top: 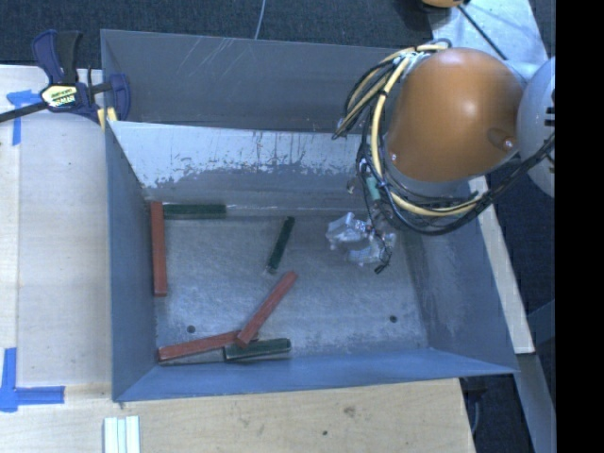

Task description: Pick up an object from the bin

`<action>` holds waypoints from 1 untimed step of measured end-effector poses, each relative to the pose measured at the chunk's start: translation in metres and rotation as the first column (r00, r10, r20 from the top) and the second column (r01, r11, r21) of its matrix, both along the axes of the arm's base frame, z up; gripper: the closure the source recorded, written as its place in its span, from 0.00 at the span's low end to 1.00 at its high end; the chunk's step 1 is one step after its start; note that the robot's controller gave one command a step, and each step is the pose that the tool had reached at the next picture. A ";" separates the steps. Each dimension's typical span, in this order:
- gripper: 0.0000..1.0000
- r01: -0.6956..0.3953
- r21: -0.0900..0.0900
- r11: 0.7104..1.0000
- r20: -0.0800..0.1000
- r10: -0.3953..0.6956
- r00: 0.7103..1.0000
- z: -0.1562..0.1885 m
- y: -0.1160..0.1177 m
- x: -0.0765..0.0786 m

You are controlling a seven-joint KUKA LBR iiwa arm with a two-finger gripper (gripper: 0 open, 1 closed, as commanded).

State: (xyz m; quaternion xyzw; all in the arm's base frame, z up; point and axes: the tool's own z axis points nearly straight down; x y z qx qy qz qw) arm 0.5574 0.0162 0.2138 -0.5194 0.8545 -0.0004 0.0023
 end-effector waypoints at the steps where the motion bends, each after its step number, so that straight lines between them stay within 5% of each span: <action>1: 0.00 0.001 0.000 1.000 -0.002 -0.001 1.000 -0.001 0.000 0.000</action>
Offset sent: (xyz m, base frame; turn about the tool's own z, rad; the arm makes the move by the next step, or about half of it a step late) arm 0.0000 0.0000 0.0000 0.0000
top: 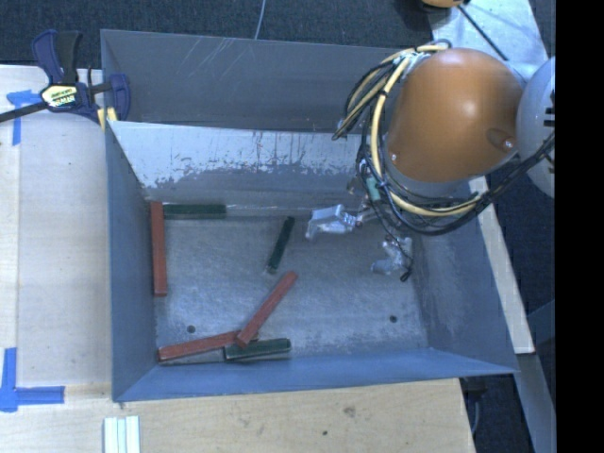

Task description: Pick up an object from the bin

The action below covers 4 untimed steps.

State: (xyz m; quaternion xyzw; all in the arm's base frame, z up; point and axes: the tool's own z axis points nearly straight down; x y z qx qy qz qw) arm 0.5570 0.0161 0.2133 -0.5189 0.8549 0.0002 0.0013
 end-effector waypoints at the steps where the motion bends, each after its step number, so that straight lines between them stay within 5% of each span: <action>1: 0.00 0.000 0.000 1.000 0.000 0.000 1.000 0.000 0.000 0.000; 2: 0.00 0.013 -0.001 1.000 0.010 -0.013 1.000 -0.046 0.025 0.017; 3: 0.00 0.026 0.000 1.000 0.005 -0.026 1.000 -0.108 0.076 0.017; 4: 1.00 -0.272 -0.001 0.962 -0.001 0.272 0.962 -0.137 0.053 0.014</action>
Offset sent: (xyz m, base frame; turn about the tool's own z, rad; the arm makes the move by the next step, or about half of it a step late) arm 0.0278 0.0518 -0.0971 0.0211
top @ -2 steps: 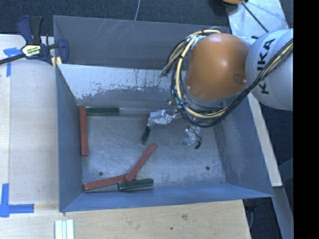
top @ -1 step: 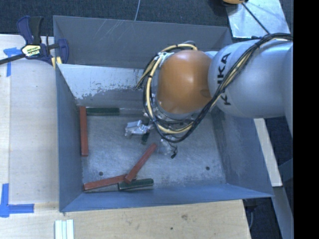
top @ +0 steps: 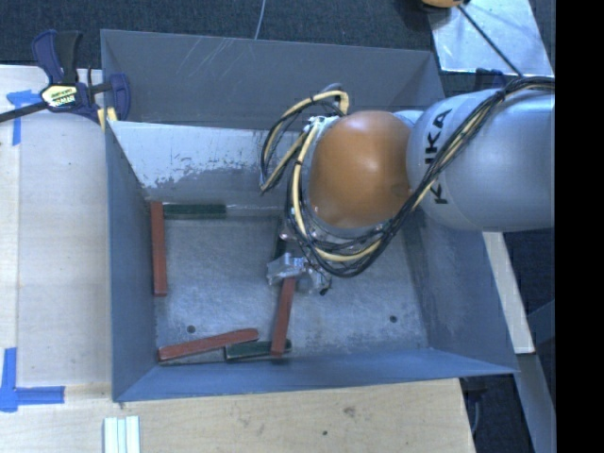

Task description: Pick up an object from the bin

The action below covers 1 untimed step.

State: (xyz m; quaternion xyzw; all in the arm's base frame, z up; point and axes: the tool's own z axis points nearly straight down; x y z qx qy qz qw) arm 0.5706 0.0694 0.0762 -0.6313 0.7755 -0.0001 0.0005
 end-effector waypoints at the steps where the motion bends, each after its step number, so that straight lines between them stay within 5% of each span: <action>1: 1.00 0.001 0.000 1.000 0.000 -0.001 1.000 0.000 0.000 0.000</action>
Offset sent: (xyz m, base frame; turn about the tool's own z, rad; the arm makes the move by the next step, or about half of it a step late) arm -0.0009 0.0040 0.1493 0.0955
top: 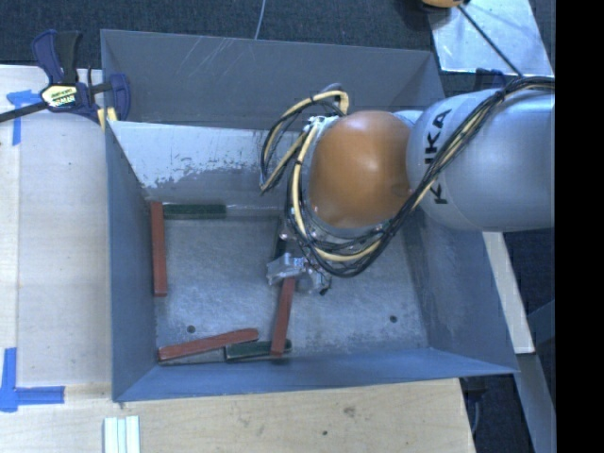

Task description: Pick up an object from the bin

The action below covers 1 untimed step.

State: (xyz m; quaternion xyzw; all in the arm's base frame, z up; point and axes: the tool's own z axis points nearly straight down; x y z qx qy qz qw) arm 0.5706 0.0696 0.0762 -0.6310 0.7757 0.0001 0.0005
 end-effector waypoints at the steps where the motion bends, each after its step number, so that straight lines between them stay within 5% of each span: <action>1: 1.00 0.096 0.002 0.995 0.003 -0.096 0.995 0.150 0.004 0.000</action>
Offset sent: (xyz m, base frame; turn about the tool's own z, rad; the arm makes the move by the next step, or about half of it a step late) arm 0.0000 0.0000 0.0000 0.0000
